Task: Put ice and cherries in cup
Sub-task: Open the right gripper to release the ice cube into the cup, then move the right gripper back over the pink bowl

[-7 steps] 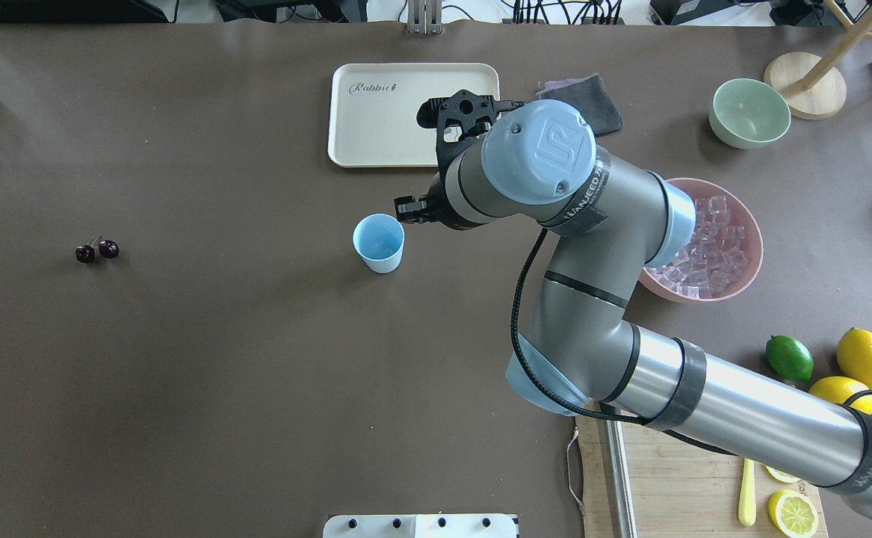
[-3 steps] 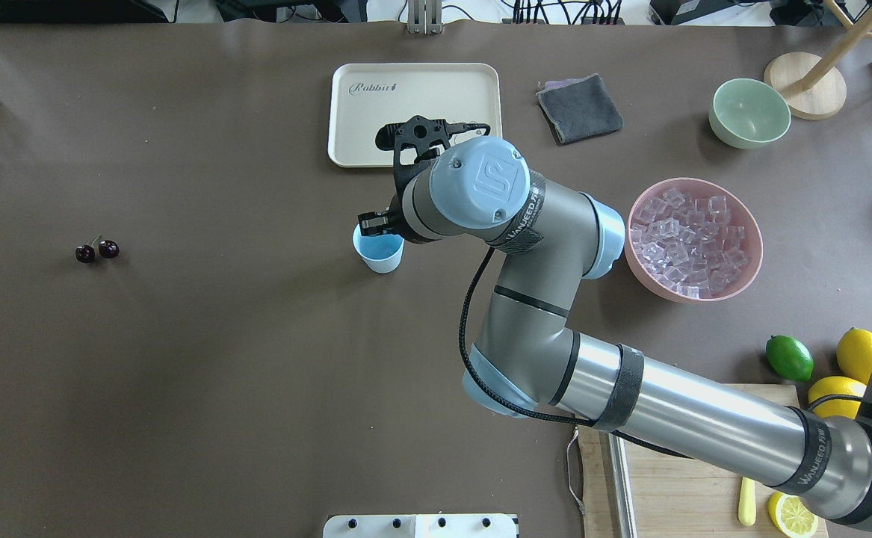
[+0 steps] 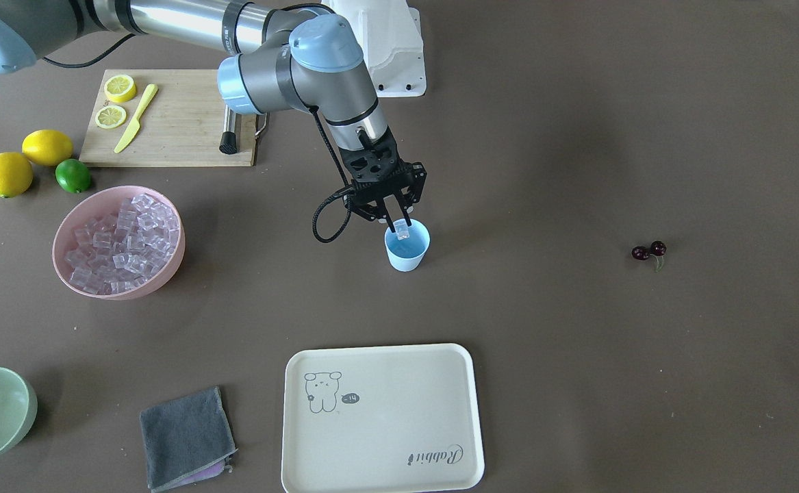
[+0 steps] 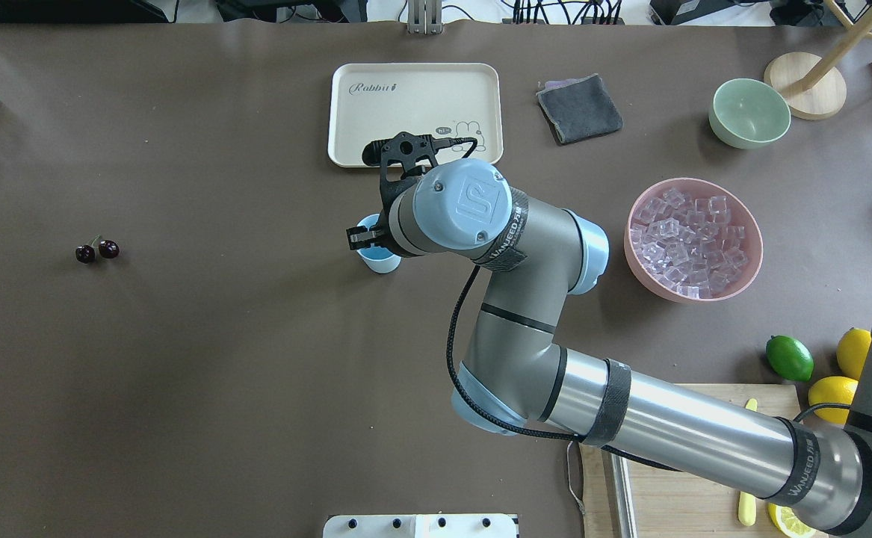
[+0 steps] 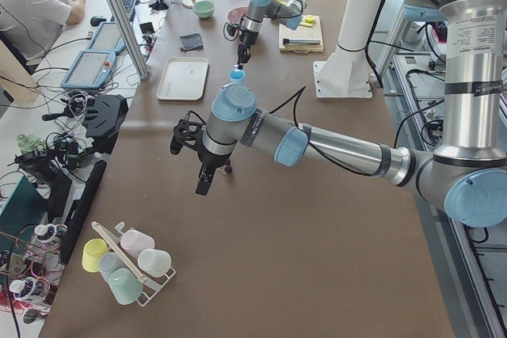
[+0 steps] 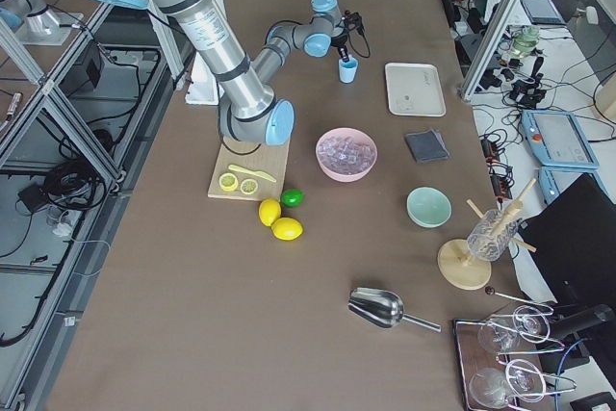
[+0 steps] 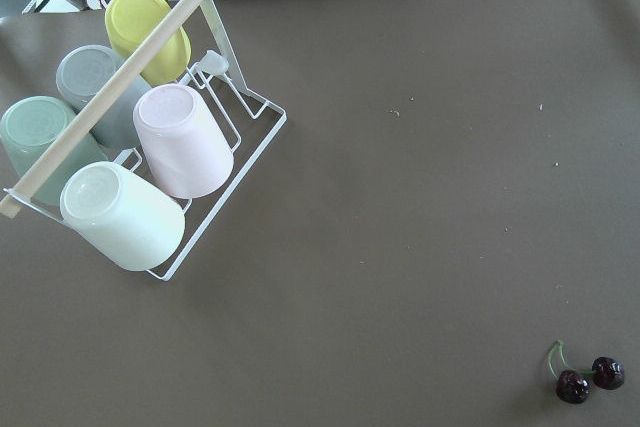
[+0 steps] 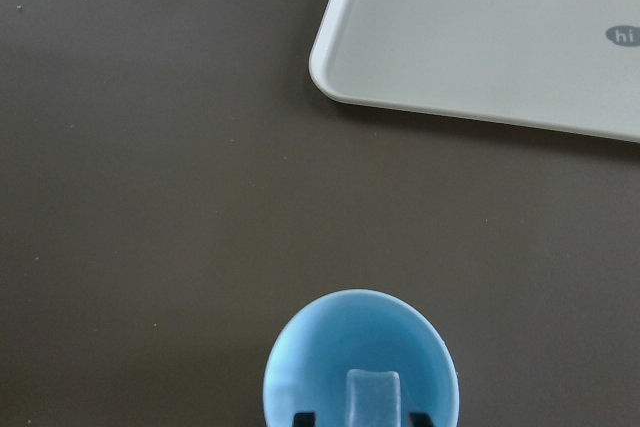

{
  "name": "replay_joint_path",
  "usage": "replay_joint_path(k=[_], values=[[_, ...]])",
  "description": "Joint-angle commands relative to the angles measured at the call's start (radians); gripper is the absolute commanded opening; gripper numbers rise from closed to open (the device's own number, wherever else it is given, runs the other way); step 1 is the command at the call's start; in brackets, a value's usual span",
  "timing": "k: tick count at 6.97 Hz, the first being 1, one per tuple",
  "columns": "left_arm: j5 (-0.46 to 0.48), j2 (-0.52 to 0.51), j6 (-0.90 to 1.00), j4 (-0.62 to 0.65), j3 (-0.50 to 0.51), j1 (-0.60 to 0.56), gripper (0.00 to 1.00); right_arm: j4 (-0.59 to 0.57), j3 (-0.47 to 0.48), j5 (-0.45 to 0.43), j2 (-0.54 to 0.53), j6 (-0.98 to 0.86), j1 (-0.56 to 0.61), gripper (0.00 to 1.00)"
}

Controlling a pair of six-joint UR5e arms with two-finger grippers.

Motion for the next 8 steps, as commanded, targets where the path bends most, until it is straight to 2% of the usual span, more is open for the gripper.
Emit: replay_joint_path(k=[1,2,3,4,5,6,8], values=[[0.0,0.0,-0.001,0.0,0.003,0.001,0.98,0.001,0.003,-0.003,0.002,-0.002,-0.003,1.0],[0.0,0.0,-0.001,0.0,0.003,0.001,0.98,-0.006,0.04,0.007,0.004,0.005,0.004,1.0],[0.0,0.0,-0.001,0.0,0.002,0.001,0.98,-0.012,0.061,0.089,-0.013,0.002,0.064,1.0],[0.0,0.0,-0.001,0.0,-0.002,0.001,0.98,-0.012,0.092,0.245,-0.063,-0.008,0.155,1.0],[0.0,0.0,-0.001,0.0,-0.002,0.001,0.98,-0.012,0.189,0.292,-0.187,-0.028,0.212,1.0],[0.0,0.0,-0.001,0.0,-0.002,0.001,0.98,-0.012,0.275,0.303,-0.288,-0.086,0.252,1.0],[0.002,0.0,-0.001,0.0,0.0,0.001,0.98,-0.027,0.386,0.329,-0.457,-0.125,0.331,0.99]])
